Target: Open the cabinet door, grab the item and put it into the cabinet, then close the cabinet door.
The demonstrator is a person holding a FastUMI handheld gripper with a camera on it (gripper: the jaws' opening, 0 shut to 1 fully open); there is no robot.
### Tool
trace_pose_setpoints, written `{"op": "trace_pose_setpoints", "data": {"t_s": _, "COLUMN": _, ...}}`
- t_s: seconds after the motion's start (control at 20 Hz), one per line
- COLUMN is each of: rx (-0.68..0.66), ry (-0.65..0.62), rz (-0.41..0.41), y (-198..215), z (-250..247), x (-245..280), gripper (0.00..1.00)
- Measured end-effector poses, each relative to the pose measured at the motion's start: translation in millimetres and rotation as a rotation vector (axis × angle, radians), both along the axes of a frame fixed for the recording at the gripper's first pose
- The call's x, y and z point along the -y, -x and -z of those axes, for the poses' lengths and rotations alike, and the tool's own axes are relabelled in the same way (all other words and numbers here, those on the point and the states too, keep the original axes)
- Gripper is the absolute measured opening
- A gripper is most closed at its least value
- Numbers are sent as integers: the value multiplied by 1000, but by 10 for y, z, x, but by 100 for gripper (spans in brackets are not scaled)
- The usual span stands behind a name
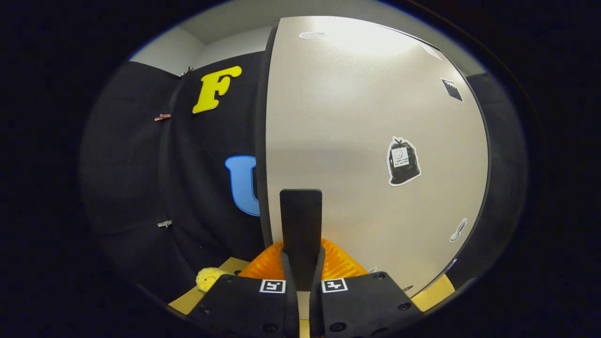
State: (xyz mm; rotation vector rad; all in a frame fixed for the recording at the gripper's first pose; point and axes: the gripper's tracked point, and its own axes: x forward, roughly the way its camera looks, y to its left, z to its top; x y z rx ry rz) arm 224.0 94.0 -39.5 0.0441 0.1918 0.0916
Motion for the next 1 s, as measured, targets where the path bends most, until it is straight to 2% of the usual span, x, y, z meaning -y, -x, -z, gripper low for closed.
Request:
{"op": "trace_pose_setpoints", "data": {"t_s": 0.6, "rx": 41, "ry": -17, "rz": -3, "y": 1233, "z": -196, "x": 473, "gripper": 13}}
{"op": "trace_pose_setpoints", "data": {"t_s": 1.0, "rx": 34, "ry": 20, "rz": 67, "y": 1831, "z": -308, "x": 1115, "gripper": 12}}
